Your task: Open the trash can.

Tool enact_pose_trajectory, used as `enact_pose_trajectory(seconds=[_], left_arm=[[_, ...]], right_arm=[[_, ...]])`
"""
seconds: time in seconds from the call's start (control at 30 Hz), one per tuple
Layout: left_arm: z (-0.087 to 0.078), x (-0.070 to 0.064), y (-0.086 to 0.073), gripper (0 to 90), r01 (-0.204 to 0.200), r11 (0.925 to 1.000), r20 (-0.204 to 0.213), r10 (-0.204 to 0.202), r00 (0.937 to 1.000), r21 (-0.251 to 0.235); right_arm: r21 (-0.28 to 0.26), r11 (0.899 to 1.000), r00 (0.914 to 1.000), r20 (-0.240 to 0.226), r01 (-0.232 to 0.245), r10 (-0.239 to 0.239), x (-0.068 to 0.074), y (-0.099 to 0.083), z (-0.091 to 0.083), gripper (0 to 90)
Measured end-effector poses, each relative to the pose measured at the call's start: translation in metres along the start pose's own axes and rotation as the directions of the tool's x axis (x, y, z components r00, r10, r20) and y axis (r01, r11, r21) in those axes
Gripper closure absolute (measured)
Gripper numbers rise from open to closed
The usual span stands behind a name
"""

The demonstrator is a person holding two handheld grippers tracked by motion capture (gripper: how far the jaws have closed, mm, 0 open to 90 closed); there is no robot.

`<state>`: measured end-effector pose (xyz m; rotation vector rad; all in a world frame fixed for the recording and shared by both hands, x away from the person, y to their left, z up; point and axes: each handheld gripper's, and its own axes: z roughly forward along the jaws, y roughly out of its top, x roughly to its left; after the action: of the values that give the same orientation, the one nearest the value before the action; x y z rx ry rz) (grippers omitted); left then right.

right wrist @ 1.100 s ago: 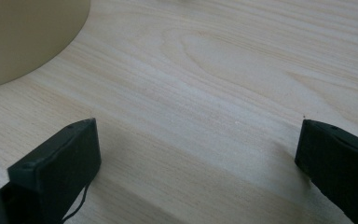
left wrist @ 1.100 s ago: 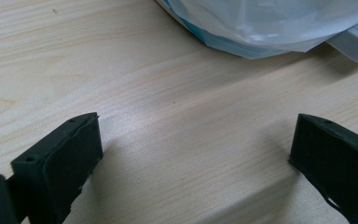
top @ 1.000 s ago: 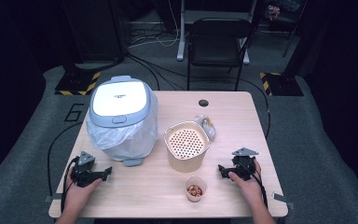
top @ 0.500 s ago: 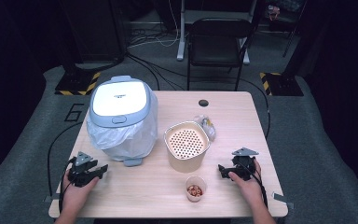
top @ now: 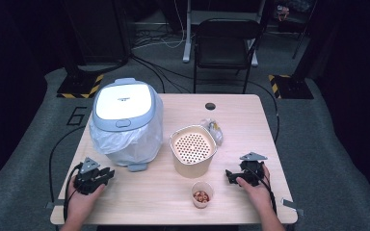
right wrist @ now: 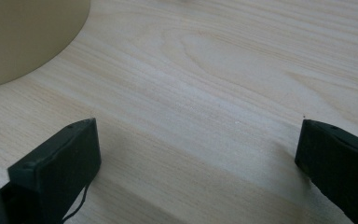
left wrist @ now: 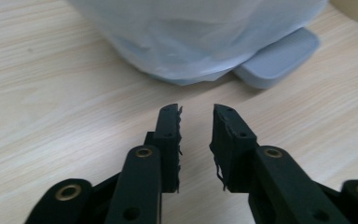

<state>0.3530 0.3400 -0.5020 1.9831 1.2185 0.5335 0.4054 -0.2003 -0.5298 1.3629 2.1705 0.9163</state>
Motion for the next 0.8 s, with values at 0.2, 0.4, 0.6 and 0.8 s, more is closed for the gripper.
enact_pose_trajectory(seconds=[0.2, 0.4, 0.6, 0.8], left_arm=[[0.000, -0.010, 0.003, 82.0, -0.009, 0.9999, 0.022, 0.009, 0.9997, -0.011], [-0.001, -0.020, 0.010, 89.8, -0.023, 0.9996, 0.041, 0.023, 0.9989, -0.014], [0.001, -0.034, 0.015, 90.0, -0.079, 0.9961, 0.064, 0.082, 0.9946, -0.039], [0.007, -0.049, 0.024, 90.0, -0.152, 0.9874, 0.041, 0.154, 0.9872, -0.043]], right_arm=[[0.001, 1.000, 1.0000, 0.001, 0.000, 0.000, 0.000, 0.000, 0.000, 0.0], [0.000, 1.000, 1.0000, 0.000, 0.000, 0.000, 0.000, 0.000, 0.000, 0.0], [0.000, 1.000, 1.0000, 0.000, 0.000, 0.000, 0.000, 0.000, 0.000, 0.0], [0.001, 1.000, 1.0000, 0.000, 0.000, 0.000, 0.000, 0.000, 0.000, 0.0]])
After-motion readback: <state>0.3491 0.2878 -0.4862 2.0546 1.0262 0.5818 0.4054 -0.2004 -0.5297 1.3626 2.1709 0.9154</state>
